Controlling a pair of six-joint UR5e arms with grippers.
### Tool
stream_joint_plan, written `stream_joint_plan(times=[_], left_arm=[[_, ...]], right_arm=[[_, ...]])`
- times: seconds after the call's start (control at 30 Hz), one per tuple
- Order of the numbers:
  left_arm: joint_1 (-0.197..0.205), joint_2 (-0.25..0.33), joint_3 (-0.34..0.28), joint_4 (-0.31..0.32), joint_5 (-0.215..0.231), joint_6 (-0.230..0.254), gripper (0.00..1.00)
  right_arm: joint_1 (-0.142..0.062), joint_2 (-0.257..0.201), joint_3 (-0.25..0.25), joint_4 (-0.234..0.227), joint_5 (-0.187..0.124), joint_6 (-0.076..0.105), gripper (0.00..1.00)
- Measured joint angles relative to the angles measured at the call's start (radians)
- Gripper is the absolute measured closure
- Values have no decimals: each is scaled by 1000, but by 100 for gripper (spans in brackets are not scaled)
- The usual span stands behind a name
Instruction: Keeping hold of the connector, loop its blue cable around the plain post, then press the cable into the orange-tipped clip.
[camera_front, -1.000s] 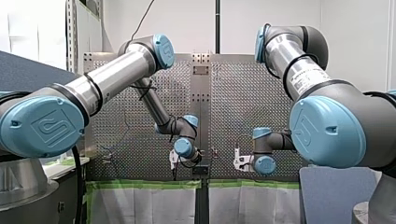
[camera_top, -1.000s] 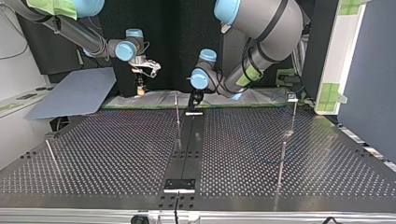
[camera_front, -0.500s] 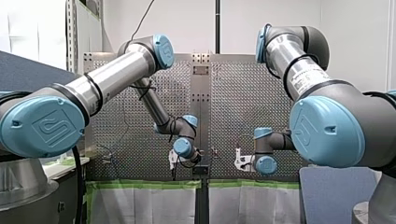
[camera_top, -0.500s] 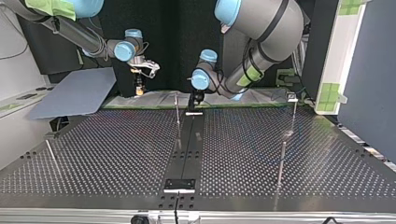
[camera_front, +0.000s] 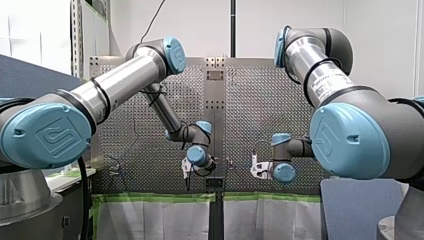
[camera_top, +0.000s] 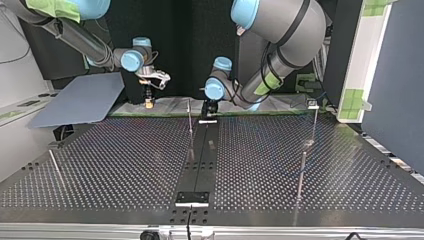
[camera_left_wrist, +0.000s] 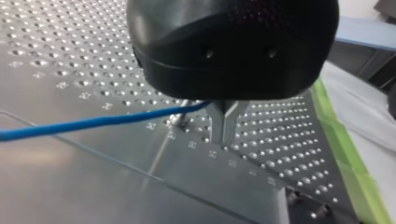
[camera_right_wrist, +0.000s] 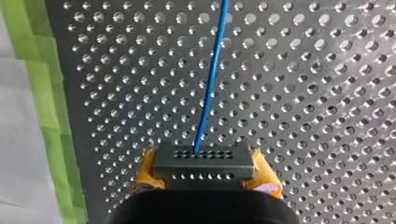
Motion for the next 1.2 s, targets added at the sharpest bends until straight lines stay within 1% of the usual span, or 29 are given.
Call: stream_joint_plan(times=[0.13,0.3,0.33,0.37,0.4,0.43,0.53,0.57,0.6,0.63,0.67,0.7,0.77,0.8,0.83,0.97,1.07,1.2], left_arm=[[5,0,3,1,-2,-12,100],[12,0,3,5,-4,-14,100],[12,0,3,7,-4,-13,95],[12,0,2,9,-5,-12,83],[12,0,2,9,-5,-10,83],[12,0,2,9,-7,-8,78],[9,0,3,9,-11,7,78],[7,0,3,9,-7,15,75],[6,0,3,7,-3,22,75],[5,0,2,4,2,28,70],[4,0,2,0,10,37,61],[3,0,2,-3,16,45,61],[1,0,2,-10,31,62,20],[-1,0,2,-14,33,68,20],[-3,0,2,-19,33,72,0],[-12,1,1,-56,6,87,0],[-23,7,-11,-76,-13,109,0],[-35,33,-40,-67,-18,126,0]], right_arm=[[-4,0,-21,16,-3,-1,100],[-10,0,-40,39,-7,-2,100],[-11,0,-41,40,-8,-2,100],[-12,0,-42,42,-9,-2,100],[-13,0,-43,43,-10,-3,100],[-13,0,-43,45,-11,-3,100],[-14,0,-44,50,-12,-3,100],[-13,1,-44,52,-13,-3,100],[-14,1,-43,54,-13,-3,100],[-14,1,-43,55,-14,-3,100],[-14,1,-43,57,-15,-3,100],[-14,1,-43,58,-16,-3,100],[-14,1,-43,61,-18,-3,100],[-14,1,-43,62,-18,-3,100],[-14,1,-43,63,-19,-3,100],[-14,1,-43,66,-20,-3,100],[-14,1,-43,69,-21,-3,100],[-14,1,-43,74,-21,-3,100]])
